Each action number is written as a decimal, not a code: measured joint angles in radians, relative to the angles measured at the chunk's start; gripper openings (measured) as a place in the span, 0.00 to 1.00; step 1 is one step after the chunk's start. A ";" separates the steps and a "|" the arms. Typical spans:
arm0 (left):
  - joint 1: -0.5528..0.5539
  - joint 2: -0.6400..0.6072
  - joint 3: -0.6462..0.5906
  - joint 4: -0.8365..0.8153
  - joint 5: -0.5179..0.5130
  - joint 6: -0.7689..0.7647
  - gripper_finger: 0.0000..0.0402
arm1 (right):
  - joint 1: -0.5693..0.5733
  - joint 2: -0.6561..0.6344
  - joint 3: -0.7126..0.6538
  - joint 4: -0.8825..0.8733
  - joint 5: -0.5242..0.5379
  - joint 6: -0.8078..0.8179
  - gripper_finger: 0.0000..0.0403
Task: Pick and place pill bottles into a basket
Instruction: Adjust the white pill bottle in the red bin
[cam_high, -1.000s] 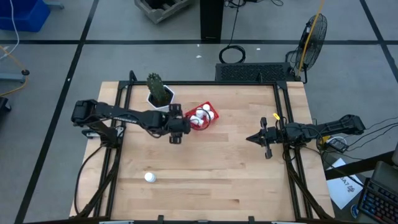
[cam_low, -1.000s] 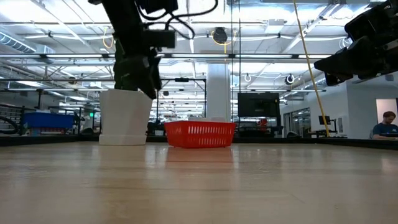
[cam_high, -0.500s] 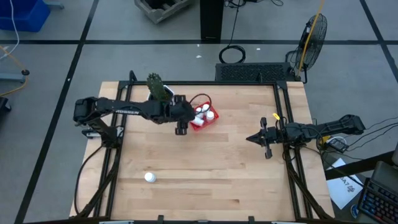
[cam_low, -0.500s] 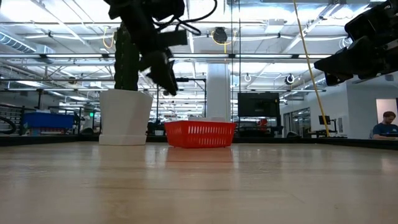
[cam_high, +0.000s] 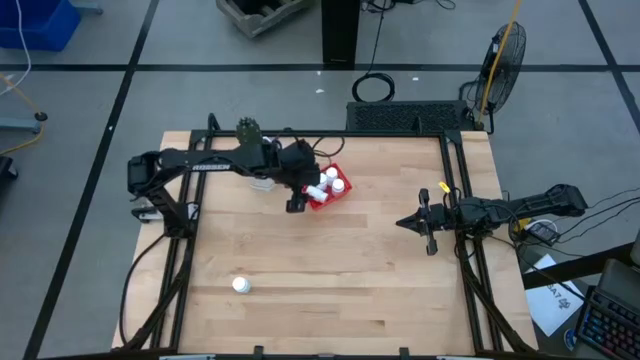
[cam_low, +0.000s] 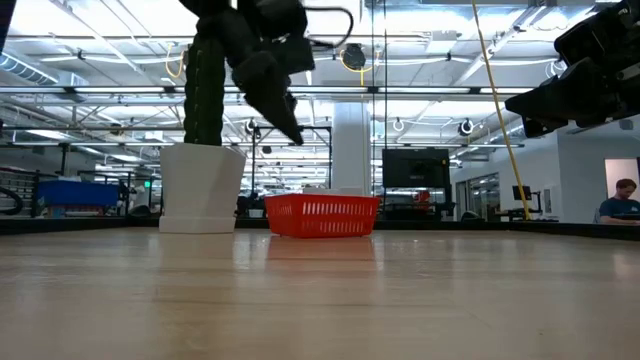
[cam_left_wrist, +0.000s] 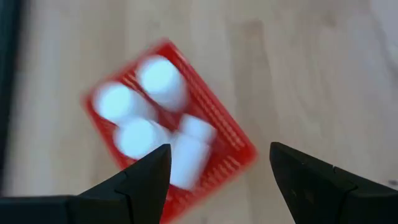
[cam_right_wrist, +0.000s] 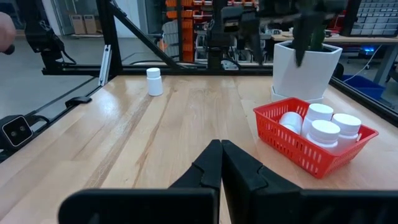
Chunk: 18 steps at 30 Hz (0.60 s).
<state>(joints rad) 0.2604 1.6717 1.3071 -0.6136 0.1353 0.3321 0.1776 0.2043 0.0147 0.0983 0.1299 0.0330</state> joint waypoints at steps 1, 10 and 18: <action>0.002 0.016 0.000 -0.011 0.011 0.002 0.68 | 0.000 0.000 0.000 0.000 0.000 0.000 0.00; 0.008 0.097 0.000 -0.018 0.001 0.054 0.68 | 0.000 0.003 0.000 0.000 0.000 0.000 0.00; 0.022 0.168 0.008 -0.013 -0.031 0.096 0.68 | 0.000 0.003 0.000 0.001 0.000 0.000 0.00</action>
<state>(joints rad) 0.2820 1.8399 1.3155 -0.6268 0.1041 0.4278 0.1776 0.2070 0.0150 0.0995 0.1299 0.0328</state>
